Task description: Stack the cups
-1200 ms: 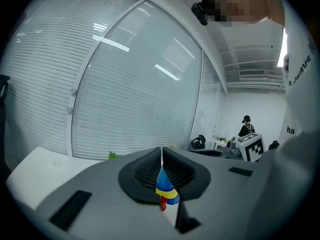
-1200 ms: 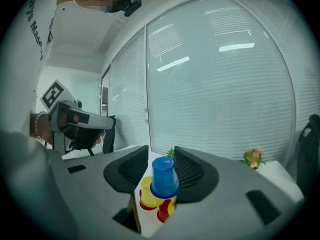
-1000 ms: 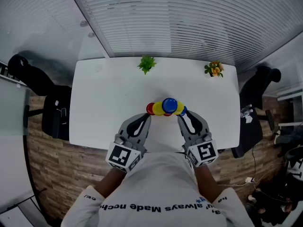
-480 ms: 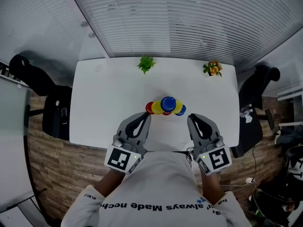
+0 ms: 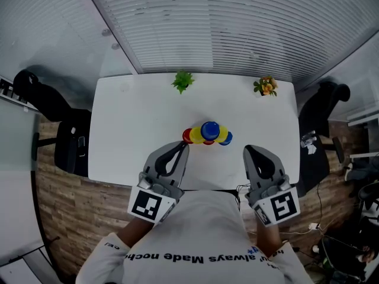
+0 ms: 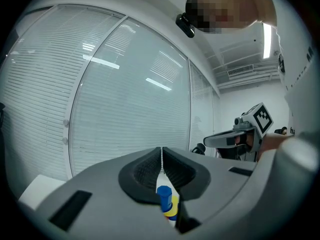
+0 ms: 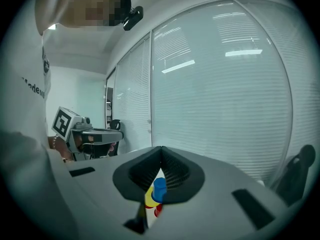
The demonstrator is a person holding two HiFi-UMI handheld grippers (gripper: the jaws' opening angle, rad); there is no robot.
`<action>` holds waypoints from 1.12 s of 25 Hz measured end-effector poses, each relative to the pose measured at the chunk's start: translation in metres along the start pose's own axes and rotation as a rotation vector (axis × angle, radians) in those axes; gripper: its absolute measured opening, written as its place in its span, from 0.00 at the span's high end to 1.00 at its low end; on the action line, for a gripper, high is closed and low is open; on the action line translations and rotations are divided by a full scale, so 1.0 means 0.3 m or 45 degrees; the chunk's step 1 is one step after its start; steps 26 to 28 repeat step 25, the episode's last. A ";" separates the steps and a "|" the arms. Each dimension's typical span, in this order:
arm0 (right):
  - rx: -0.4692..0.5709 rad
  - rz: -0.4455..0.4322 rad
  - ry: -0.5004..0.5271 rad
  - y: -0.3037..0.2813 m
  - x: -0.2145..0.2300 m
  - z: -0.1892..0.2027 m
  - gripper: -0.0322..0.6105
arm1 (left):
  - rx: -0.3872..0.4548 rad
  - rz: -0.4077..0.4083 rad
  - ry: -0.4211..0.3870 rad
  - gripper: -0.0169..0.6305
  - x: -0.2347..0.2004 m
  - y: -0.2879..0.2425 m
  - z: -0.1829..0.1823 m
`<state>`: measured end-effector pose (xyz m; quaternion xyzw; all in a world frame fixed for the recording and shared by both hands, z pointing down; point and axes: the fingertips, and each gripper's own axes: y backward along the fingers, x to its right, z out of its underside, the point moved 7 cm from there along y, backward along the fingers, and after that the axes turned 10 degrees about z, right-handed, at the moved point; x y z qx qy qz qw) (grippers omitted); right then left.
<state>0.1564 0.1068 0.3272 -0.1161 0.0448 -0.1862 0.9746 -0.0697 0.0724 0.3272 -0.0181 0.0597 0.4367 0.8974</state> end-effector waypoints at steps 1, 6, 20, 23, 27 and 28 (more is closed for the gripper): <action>0.002 0.003 0.003 0.002 0.001 -0.001 0.94 | -0.001 0.003 -0.001 0.93 0.001 -0.001 -0.002; 0.005 0.010 0.011 0.006 0.002 0.000 0.94 | -0.004 0.012 -0.005 0.93 0.007 -0.008 0.000; -0.009 0.012 0.025 -0.010 0.005 -0.003 0.94 | -0.003 0.020 0.008 0.93 0.003 -0.017 0.006; -0.007 0.012 0.029 -0.017 0.003 -0.006 0.94 | -0.003 0.021 0.013 0.93 -0.004 -0.019 0.009; -0.004 0.011 0.031 -0.021 0.003 -0.007 0.94 | -0.002 0.023 0.015 0.93 -0.007 -0.020 0.010; -0.004 0.011 0.031 -0.021 0.003 -0.007 0.94 | -0.002 0.023 0.015 0.93 -0.007 -0.020 0.010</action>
